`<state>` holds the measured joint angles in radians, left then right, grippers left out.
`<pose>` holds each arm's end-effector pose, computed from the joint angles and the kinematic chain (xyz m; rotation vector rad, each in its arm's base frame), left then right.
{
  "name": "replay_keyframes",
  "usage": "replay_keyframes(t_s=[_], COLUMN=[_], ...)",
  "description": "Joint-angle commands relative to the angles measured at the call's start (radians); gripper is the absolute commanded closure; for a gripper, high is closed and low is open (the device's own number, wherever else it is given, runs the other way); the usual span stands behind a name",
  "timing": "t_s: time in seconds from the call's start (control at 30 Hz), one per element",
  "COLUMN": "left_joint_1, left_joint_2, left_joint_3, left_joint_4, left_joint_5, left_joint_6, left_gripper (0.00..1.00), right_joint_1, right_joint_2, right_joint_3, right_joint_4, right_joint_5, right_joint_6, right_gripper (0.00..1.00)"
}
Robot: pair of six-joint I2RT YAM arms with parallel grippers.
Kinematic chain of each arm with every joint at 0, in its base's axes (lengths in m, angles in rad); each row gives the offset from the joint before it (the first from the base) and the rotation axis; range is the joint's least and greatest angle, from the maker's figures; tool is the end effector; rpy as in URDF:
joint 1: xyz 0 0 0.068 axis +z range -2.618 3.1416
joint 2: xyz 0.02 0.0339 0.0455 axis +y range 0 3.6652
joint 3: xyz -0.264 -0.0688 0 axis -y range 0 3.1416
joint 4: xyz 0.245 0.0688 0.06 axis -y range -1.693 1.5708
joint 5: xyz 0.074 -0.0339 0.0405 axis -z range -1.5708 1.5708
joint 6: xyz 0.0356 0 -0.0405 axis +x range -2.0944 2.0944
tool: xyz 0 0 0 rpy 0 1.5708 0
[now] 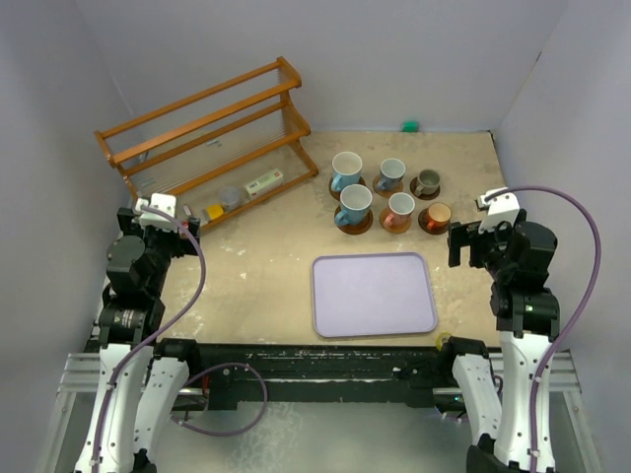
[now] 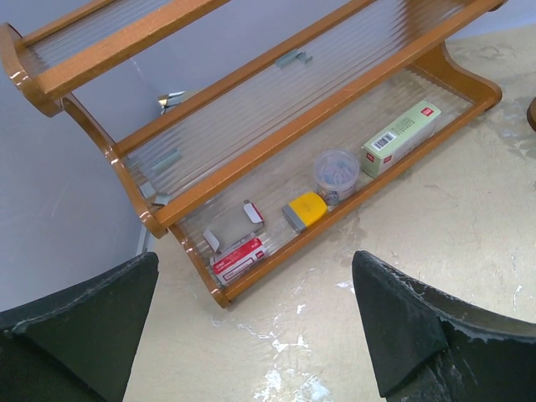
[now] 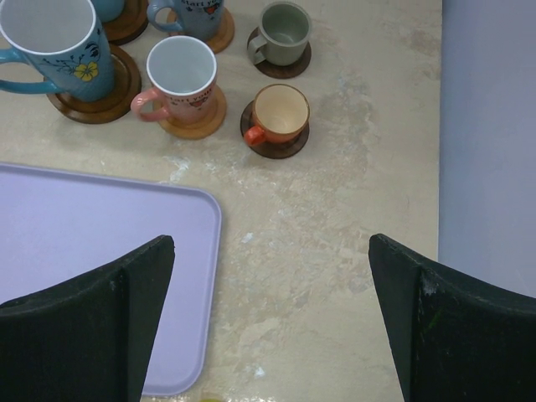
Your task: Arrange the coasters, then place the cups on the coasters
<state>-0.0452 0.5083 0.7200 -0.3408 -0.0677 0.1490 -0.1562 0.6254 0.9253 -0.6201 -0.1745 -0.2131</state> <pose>0.1249 -0.0032 0.3380 0.1145 1.6976 0.1350 0.1253 -0.0135 0.3634 -0.1724 1.8790 -0.0877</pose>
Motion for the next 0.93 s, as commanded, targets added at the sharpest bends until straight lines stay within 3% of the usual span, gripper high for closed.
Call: replay_keyframes(t_s=[0.0,0.9], left_joint_1=[0.013,0.016], left_joint_2=[-0.011,-0.017], left_joint_3=[0.024,0.022], left_joint_4=[0.034,0.035], left_joint_5=[-0.009,0.015], left_joint_6=[-0.012,-0.011], left_gripper=[0.05,0.04], right_joint_1=[0.003,0.003], right_joint_2=[-0.006,-0.017], right_joint_3=[-0.003,-0.003], right_joint_4=[0.033,0.029], right_joint_5=[0.005,-0.003], right_joint_6=[-0.008,-0.012], right_gripper=[0.0,0.0])
